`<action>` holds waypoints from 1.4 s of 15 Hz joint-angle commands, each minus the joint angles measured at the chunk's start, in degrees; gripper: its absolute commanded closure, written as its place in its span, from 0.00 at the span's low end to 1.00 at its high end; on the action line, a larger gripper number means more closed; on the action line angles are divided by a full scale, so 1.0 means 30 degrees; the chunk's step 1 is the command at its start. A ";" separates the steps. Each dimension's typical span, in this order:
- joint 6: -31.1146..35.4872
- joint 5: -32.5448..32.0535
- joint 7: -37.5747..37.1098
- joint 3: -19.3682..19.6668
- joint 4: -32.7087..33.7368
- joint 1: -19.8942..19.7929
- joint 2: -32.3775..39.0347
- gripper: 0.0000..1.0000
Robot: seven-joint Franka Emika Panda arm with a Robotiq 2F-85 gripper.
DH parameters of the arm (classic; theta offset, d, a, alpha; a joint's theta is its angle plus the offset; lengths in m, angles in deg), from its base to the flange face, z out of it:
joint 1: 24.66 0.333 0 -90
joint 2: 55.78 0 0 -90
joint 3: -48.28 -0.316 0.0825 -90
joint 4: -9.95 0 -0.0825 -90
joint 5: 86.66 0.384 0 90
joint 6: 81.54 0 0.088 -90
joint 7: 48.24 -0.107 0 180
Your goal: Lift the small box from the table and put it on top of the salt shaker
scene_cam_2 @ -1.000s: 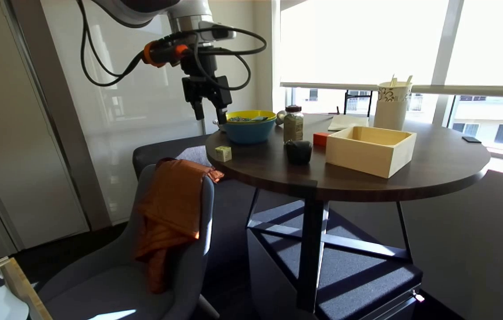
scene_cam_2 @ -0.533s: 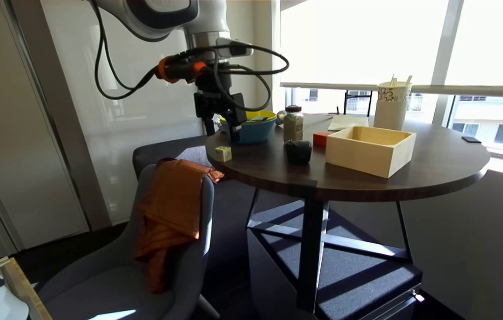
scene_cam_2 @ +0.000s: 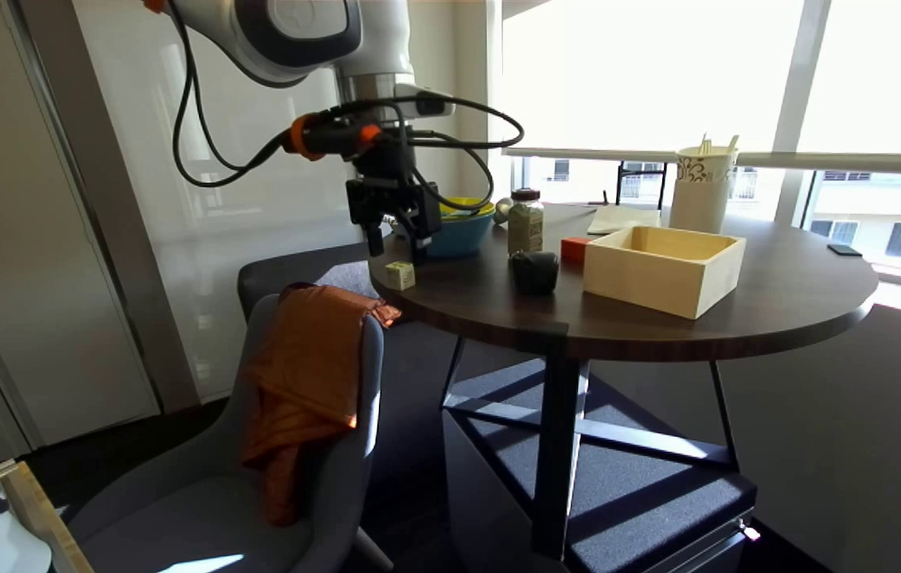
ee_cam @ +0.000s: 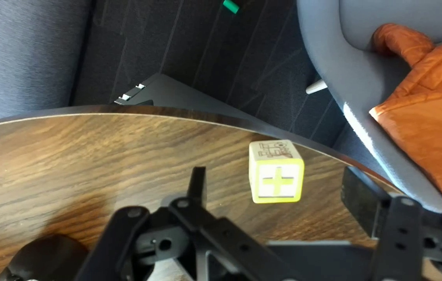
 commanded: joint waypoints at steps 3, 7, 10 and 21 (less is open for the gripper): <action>0.0553 -0.0691 0.0036 -0.0356 -0.0055 -0.0047 0.0350 0.34; 0.0647 -0.0929 -0.0141 -0.0449 -0.0003 -0.0062 0.0613 0.56; 0.0617 -0.0902 -0.0134 -0.0518 -0.0055 -0.0029 0.0632 0.78; -0.5787 0.1280 -0.2838 -0.0021 0.5696 -0.0244 -0.0852 0.92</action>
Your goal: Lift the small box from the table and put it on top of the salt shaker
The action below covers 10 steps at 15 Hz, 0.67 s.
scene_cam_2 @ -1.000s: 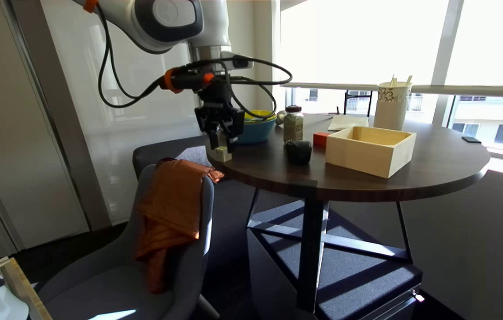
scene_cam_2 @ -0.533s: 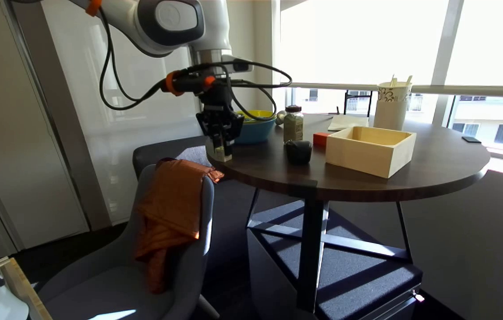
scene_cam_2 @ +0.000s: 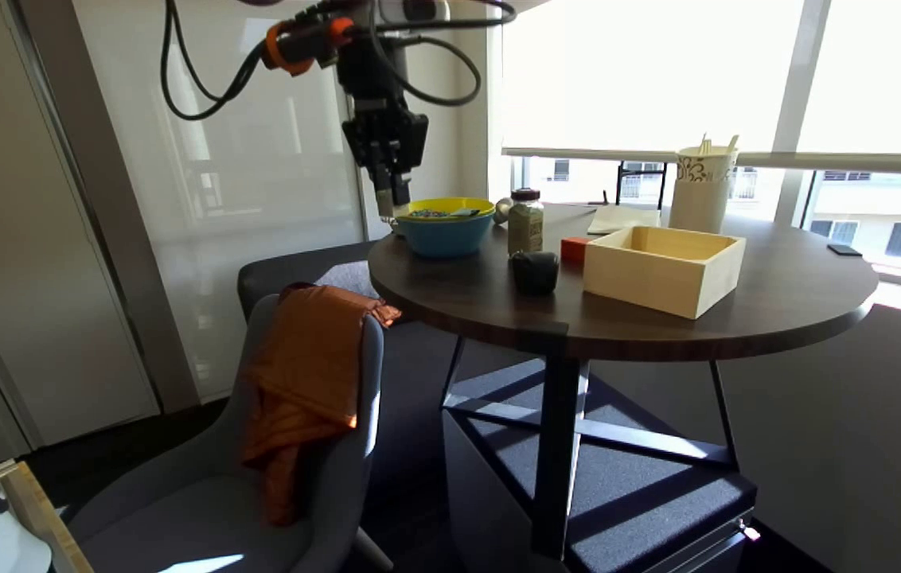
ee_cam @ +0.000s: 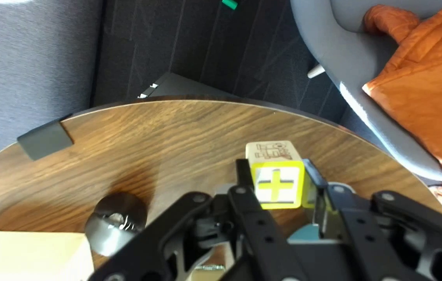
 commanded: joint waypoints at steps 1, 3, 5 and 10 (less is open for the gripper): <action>-0.2446 0.2100 -0.1532 0.0154 0.3691 0.0083 0.0879 0.92; -0.2972 0.2681 -0.2934 -0.0083 0.5409 0.0188 0.1722 0.92; -0.2994 0.2923 -0.4314 -0.0356 0.6932 0.0300 0.2700 0.92; -0.2222 0.2316 -0.5476 -0.0676 0.7298 0.0181 0.3220 0.67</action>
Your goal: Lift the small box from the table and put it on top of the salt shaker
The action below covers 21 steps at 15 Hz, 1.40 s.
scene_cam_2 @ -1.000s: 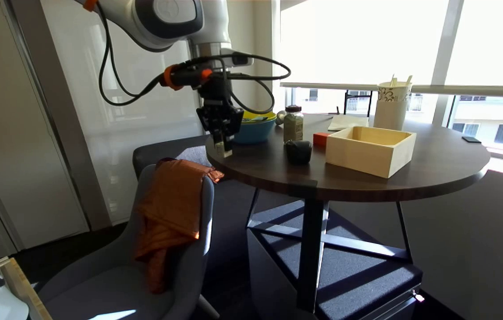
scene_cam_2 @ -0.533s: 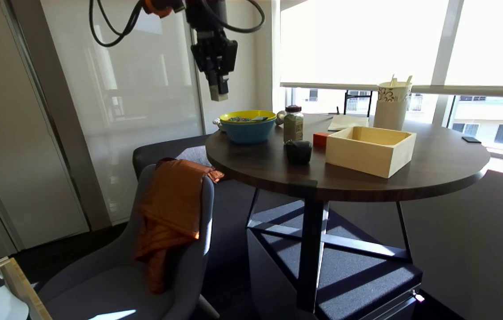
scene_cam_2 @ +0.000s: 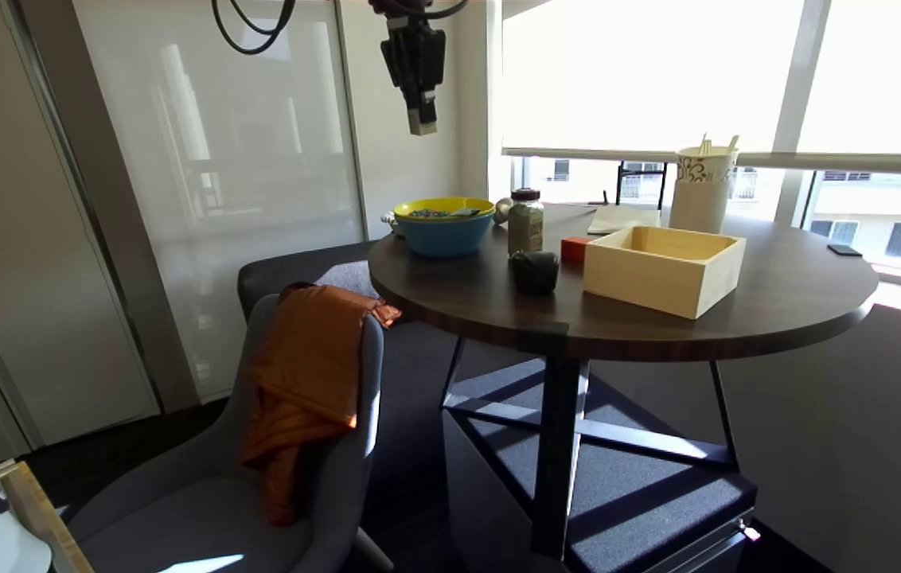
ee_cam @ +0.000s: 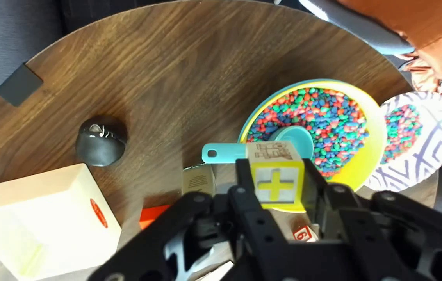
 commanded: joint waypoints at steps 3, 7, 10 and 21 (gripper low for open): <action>-0.0097 0.0019 -0.0153 -0.0096 0.0640 -0.0166 0.0617 0.92; -0.0118 -0.0543 -0.1014 -0.0068 0.3597 -0.0226 0.2696 0.92; -0.1180 -0.1287 -0.1577 -0.0020 0.6331 -0.0295 0.4625 0.92; -0.3533 -0.0950 -0.1946 0.0005 1.0725 -0.0848 0.8536 0.92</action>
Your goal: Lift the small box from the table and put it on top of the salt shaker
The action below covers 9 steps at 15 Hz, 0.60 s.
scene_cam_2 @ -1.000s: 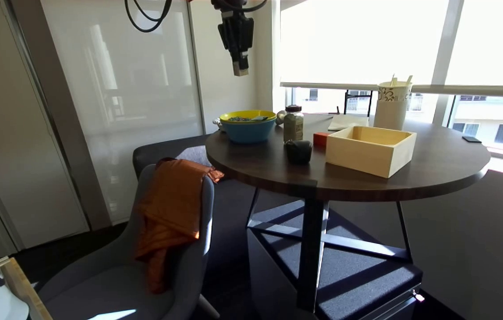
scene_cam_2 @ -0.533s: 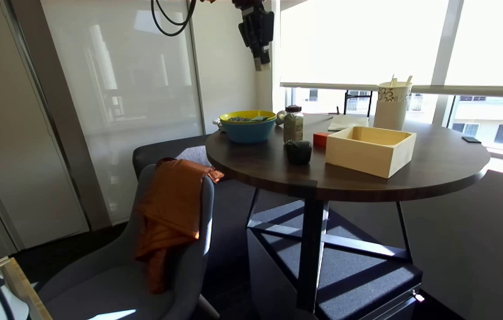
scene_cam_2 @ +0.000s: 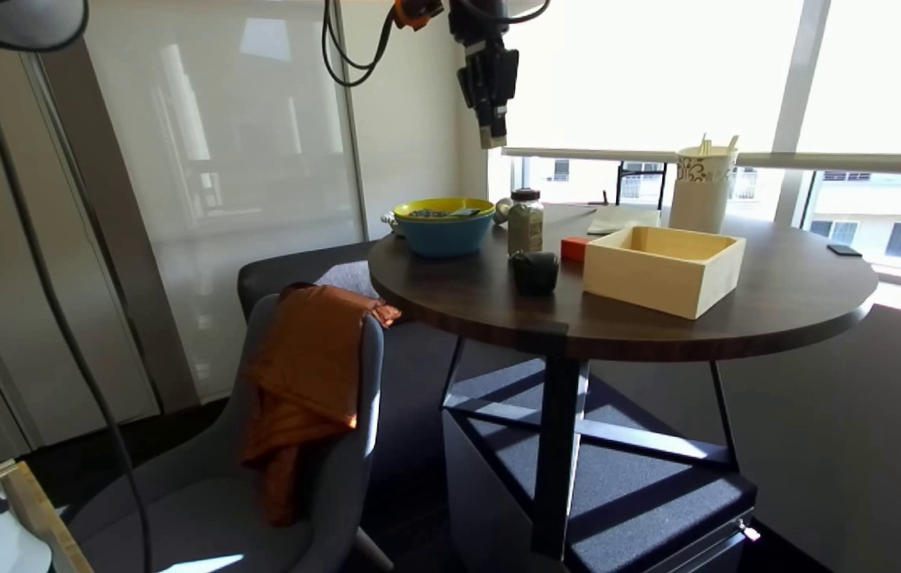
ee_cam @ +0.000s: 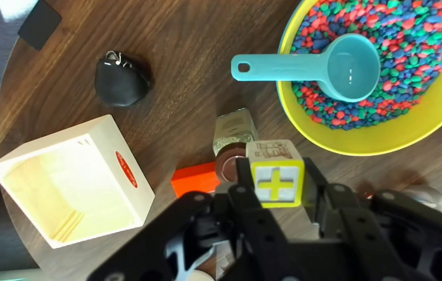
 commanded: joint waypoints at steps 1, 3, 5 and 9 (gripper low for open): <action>-0.0324 0.0248 -0.0317 0.0018 0.0501 -0.0131 0.0496 0.92; -0.0417 0.0857 -0.0527 -0.0048 0.0981 -0.0429 0.1152 0.92; -0.0250 0.1425 -0.0620 -0.0128 0.1162 -0.0672 0.1649 0.92; -0.0493 0.2168 -0.1191 -0.0073 0.1795 -0.1041 0.2472 0.92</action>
